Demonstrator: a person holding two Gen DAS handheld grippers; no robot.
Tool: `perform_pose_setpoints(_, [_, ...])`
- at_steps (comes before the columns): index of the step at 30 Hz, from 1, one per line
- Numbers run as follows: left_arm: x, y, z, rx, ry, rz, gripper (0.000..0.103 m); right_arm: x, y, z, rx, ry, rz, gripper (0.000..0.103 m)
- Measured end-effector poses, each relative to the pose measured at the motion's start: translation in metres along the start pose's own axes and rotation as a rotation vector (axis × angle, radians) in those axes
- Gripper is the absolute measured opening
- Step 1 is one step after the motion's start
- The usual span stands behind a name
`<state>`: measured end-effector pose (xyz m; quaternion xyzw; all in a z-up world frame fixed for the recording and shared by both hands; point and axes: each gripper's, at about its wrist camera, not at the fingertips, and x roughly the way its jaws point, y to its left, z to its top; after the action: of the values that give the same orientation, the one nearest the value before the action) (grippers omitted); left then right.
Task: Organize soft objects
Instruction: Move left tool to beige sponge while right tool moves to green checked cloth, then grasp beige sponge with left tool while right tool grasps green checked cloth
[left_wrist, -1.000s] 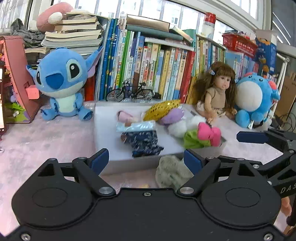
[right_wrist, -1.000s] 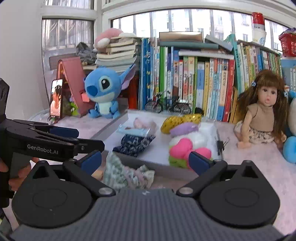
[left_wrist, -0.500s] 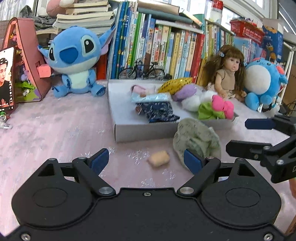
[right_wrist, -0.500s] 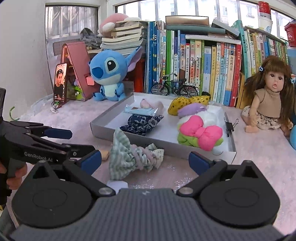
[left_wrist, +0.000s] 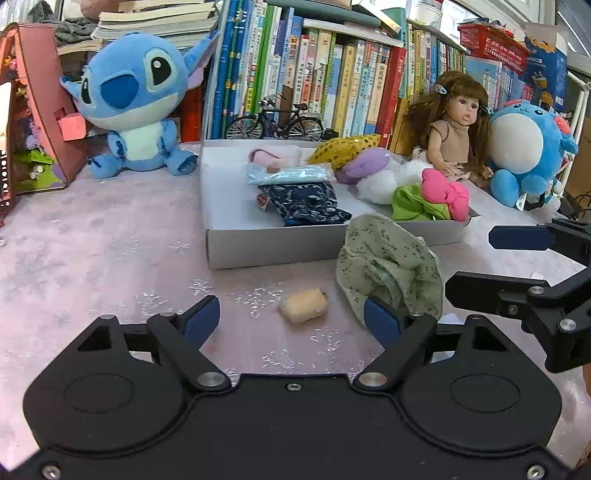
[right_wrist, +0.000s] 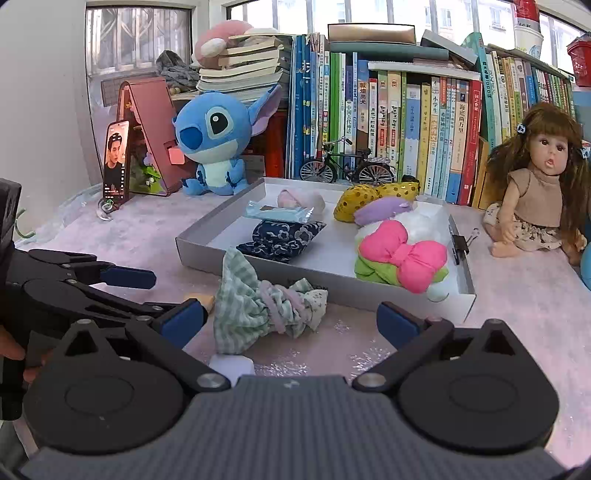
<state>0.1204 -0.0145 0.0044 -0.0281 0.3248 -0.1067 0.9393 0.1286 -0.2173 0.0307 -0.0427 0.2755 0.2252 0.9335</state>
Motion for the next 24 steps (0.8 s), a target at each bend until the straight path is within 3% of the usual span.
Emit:
perform_pose_setpoints(2, [0.004,-0.003,0.000,0.006,0.016,-0.002,0.079,0.000,0.000,0.000,-0.004,0.001,-0.003,0.103])
perform_pose_setpoints(7, [0.010,-0.012,0.000,0.036,0.029,0.001,0.053,0.000,-0.001,-0.001,-0.001,0.003,-0.002,0.103])
perform_pose_setpoints(9, [0.010,-0.013,0.001,0.043,0.033,-0.008,0.036,0.002,-0.001,-0.001,0.002,0.004,0.000,0.103])
perform_pose_setpoints(11, [0.009,-0.012,0.002,0.040,0.039,-0.008,0.028,0.003,-0.001,-0.001,0.006,0.006,0.002,0.103])
perform_pose_setpoints(24, [-0.001,0.001,0.002,0.016,0.051,0.009,0.027,0.015,0.004,0.003,0.009,0.031,0.022,0.103])
